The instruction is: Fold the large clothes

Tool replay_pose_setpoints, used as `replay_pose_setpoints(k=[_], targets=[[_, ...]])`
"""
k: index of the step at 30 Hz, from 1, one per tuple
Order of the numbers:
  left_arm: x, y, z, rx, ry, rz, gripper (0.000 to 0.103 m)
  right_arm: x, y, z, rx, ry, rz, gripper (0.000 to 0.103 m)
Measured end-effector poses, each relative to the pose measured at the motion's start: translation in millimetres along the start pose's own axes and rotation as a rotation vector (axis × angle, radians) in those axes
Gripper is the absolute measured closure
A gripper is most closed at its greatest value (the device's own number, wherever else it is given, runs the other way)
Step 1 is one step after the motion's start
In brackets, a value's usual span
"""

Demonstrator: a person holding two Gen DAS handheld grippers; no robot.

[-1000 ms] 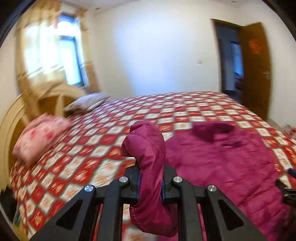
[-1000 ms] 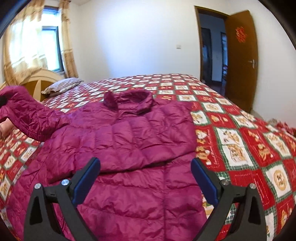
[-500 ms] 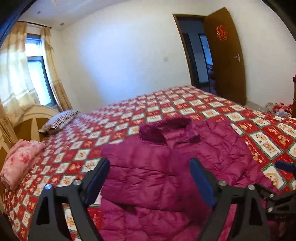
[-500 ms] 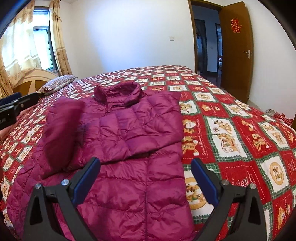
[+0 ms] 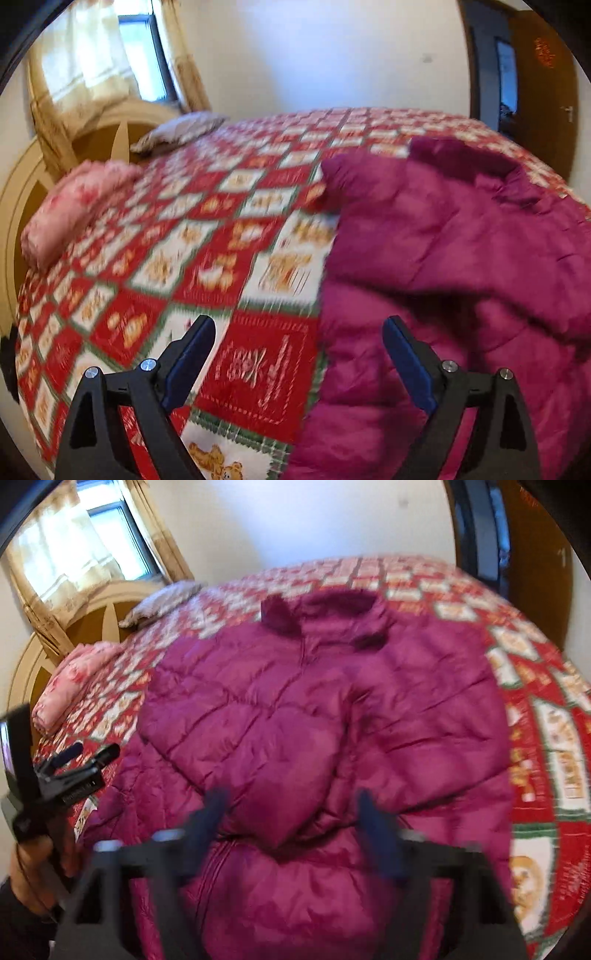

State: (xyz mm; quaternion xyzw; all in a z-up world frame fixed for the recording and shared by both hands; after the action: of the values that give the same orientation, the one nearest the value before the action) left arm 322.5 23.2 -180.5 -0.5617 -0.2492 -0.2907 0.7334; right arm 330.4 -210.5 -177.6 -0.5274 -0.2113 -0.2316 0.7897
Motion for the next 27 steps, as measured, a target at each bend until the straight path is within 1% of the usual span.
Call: replay_pose_setpoints(k=[1, 2, 3, 4, 6, 9, 10, 12, 14, 15, 17, 18, 19, 21, 22, 23, 25, 27], targets=[[-4.0, 7.0, 2.2, -0.003, -0.004, 0.018, 0.011, 2.0, 3.9, -1.8, -0.009, 0.011, 0.017, 0.066], [-6.7, 12.7, 3.6, -0.005, -0.008, 0.034, 0.011, 3.5, 1.8, -5.0, -0.017, 0.02, 0.007, 0.07], [-9.7, 17.1, 6.2, -0.012, -0.015, 0.047, 0.011, 7.6, -1.9, -8.3, -0.046, 0.021, -0.019, 0.078], [-11.1, 18.2, 6.7, -0.022, -0.021, 0.05, 0.011, 8.8, -5.9, -10.3, -0.073, 0.019, -0.032, 0.082], [-12.7, 19.5, 7.6, -0.041, -0.019, 0.061, 0.011, 13.4, -11.3, -18.0, -0.109, 0.034, -0.052, 0.082], [-6.2, 13.2, 10.5, -0.068, 0.005, 0.082, 0.011, 11.9, -11.0, -19.1, -0.132, 0.001, -0.039, 0.082], [-0.1, 7.4, 11.6, -0.077, 0.01, 0.073, 0.011, 10.5, -11.6, -18.4, -0.154, -0.016, -0.038, 0.082], [16.6, -9.1, 12.2, -0.088, 0.022, 0.042, 0.011, 7.7, -15.8, -19.7, -0.145, -0.027, -0.023, 0.081], [39.6, -28.3, 8.8, -0.11, 0.038, -0.014, 0.011, 10.7, -24.7, -21.2, -0.165, -0.028, -0.035, 0.06], [49.2, -34.0, 5.2, -0.118, 0.046, -0.034, 0.011, 12.9, -31.4, -20.4, -0.184, -0.022, -0.064, 0.044], [71.4, -42.6, -9.0, -0.141, 0.064, -0.076, 0.011, 19.7, -47.0, -19.3, -0.191, 0.003, -0.136, 0.044], [79.4, -43.7, -18.0, -0.151, 0.07, -0.096, 0.011, 23.4, -52.0, -17.5, -0.182, 0.01, -0.152, 0.049], [84.5, -43.2, -25.9, -0.157, 0.071, -0.108, 0.011, 29.3, -53.9, -13.1, -0.166, 0.012, -0.165, 0.059], [92.2, -32.0, -47.5, -0.171, 0.068, -0.123, 0.011, 38.6, -51.4, -5.5, -0.154, 0.013, -0.189, 0.064], [93.9, -26.5, -55.3, -0.166, 0.069, -0.128, 0.011, 42.9, -45.9, -3.0, -0.142, 0.018, -0.194, 0.065], [93.7, -16.7, -63.5, -0.164, 0.066, -0.121, 0.011, 46.4, -38.0, -1.2, -0.123, 0.024, -0.192, 0.065], [89.3, 9.8, -77.8, -0.156, 0.064, -0.072, 0.011, 49.8, -18.2, 1.7, -0.115, 0.018, -0.175, 0.065], [80.9, 38.7, -87.1, -0.144, 0.045, 0.001, 0.011, 47.5, 3.9, 1.7, -0.123, 0.004, -0.149, 0.067]])
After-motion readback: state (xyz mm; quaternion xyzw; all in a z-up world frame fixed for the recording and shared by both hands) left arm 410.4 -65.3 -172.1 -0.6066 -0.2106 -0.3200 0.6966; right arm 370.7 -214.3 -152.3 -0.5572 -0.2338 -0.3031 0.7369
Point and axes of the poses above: each gripper's, at about its wrist camera, not at the fingertips, and y roughly the way its jaws point, z to its left, x to its top, the point moved 1 cm from there along y, roughly the way its jaws point, and after that the axes turned 6 degrees about y, right-handed, at the moved point
